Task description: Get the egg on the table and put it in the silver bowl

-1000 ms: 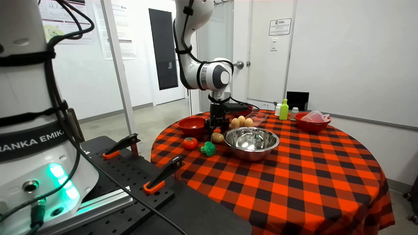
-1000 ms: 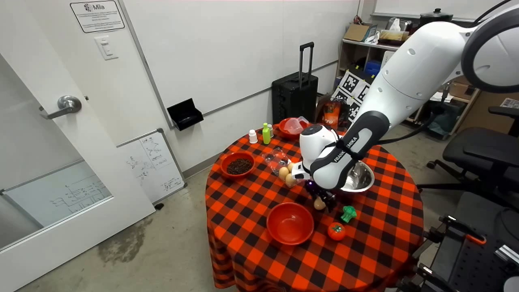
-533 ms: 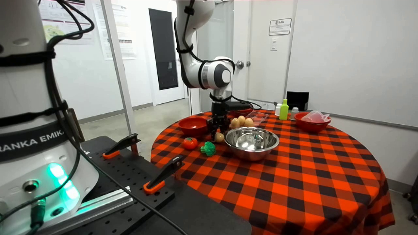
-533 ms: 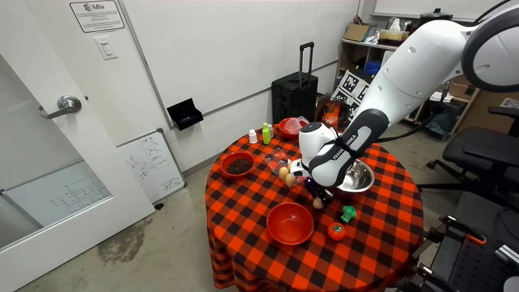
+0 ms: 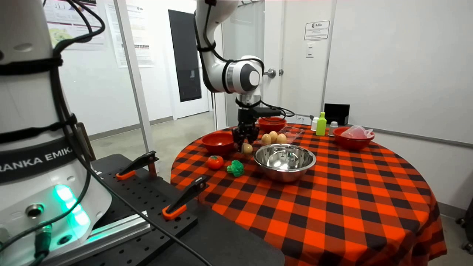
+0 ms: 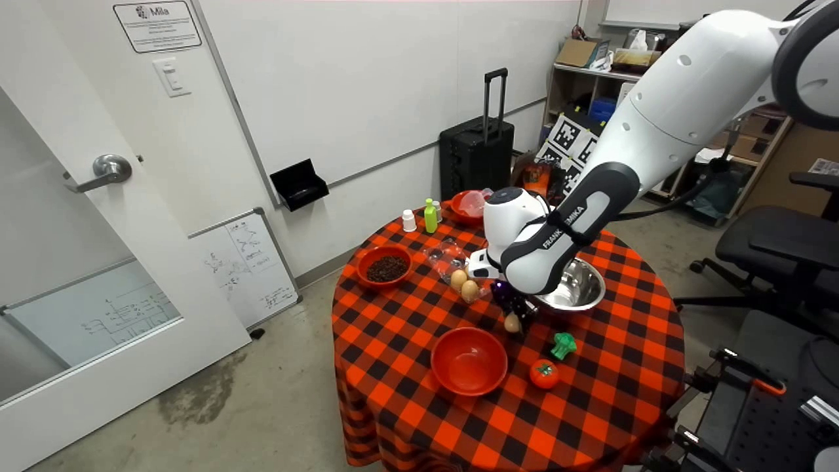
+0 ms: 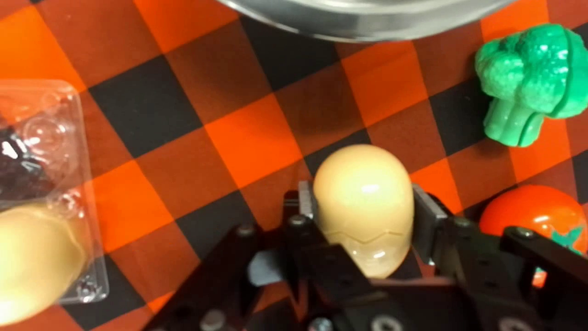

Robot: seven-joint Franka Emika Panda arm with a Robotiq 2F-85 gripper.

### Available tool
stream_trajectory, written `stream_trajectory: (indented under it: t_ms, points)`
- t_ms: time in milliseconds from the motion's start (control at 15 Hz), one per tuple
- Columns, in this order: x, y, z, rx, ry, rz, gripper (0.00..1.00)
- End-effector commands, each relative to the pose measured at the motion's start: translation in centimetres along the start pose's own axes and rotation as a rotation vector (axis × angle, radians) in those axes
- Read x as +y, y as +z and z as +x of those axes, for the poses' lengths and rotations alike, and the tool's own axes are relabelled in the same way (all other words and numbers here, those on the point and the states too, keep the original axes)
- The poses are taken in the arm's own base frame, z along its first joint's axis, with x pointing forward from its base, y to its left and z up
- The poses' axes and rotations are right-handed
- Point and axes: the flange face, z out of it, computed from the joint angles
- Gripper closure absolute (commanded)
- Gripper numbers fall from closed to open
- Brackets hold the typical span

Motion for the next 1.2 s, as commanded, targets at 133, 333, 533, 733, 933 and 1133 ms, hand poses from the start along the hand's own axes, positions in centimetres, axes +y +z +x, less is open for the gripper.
stream_trajectory:
  t_ms: [133, 333, 533, 733, 933, 1133]
  points:
    - [-3.2, -5.7, -0.2, -0.009, 0.050, -0.019, 0.77]
    - [-3.7, -7.8, -2.1, -0.022, 0.115, -0.033, 0.77]
    - [-3.4, -8.8, -5.3, -0.027, 0.195, -0.031, 0.77]
    - [-2.7, -8.7, -8.7, -0.004, 0.256, -0.021, 0.77]
    - [-2.0, -7.6, -12.1, 0.005, 0.307, -0.030, 0.77]
    - [-1.3, -6.4, -14.7, 0.014, 0.351, -0.023, 0.77]
